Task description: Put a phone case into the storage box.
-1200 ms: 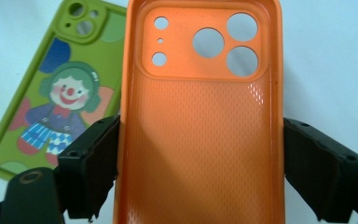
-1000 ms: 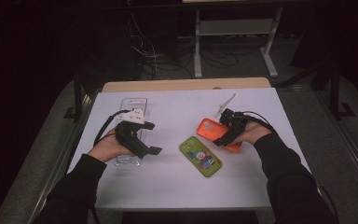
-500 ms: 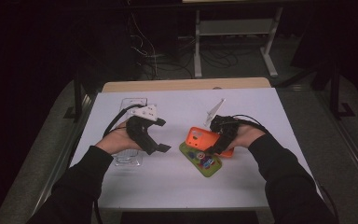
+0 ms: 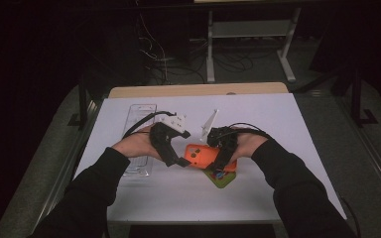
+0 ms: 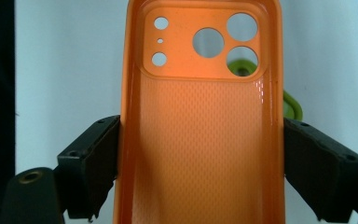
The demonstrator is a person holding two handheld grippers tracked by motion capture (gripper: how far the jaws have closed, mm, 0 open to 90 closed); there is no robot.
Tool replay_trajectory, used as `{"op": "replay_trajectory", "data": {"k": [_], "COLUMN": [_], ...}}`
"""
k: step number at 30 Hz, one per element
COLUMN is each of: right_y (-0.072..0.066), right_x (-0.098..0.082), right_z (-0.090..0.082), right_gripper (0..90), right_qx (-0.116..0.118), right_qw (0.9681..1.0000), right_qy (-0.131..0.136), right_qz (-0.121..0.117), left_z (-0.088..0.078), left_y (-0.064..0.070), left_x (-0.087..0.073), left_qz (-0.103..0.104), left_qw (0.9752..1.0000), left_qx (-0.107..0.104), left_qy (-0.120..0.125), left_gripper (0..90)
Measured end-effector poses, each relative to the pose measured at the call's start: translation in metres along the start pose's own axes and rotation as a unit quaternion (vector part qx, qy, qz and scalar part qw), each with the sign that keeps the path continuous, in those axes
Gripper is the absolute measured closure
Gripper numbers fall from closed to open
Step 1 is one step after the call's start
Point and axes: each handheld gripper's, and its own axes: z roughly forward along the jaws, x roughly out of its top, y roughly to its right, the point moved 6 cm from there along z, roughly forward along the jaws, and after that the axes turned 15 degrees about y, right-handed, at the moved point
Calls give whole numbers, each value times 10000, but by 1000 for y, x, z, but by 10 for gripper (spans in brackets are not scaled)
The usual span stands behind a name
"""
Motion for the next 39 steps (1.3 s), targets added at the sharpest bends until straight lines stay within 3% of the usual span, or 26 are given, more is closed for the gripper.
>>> {"op": "replay_trajectory", "data": {"k": [5,8,12,15,18,28,30,39], "right_y": [-6,-6,-6,-7,-6,-9,-6,-6], "right_x": [13,16,18,20,22,23,23,21], "right_z": [0,0,-2,-3,-5,-6,-6,-4], "right_gripper": [149,149,149,149,149,149,149,147], "right_qx": [179,181,194,227,202,310,274,319], "right_qw": [9997,9996,9995,9994,9993,9992,9991,9991], "right_qy": [115,156,190,242,222,260,232,192], "right_qz": [-109,-176,-174,-99,-240,-78,-217,-205], "left_z": [9,12,13,15,17,15,15,18], "left_y": [1,-1,-1,0,2,1,1,3], "left_x": [-9,-11,-12,-13,-15,-15,-15,-17], "left_qz": [153,256,248,109,34,31,52,-40], "left_qw": [9992,9984,9980,9988,9989,9991,9991,9987], "left_qx": [-44,-63,-71,-18,-77,-150,-155,-235], "left_qy": [-369,-491,-569,-484,-453,-401,-402,-457], "left_gripper": [0,0,0,0,0,106,131,150]}}
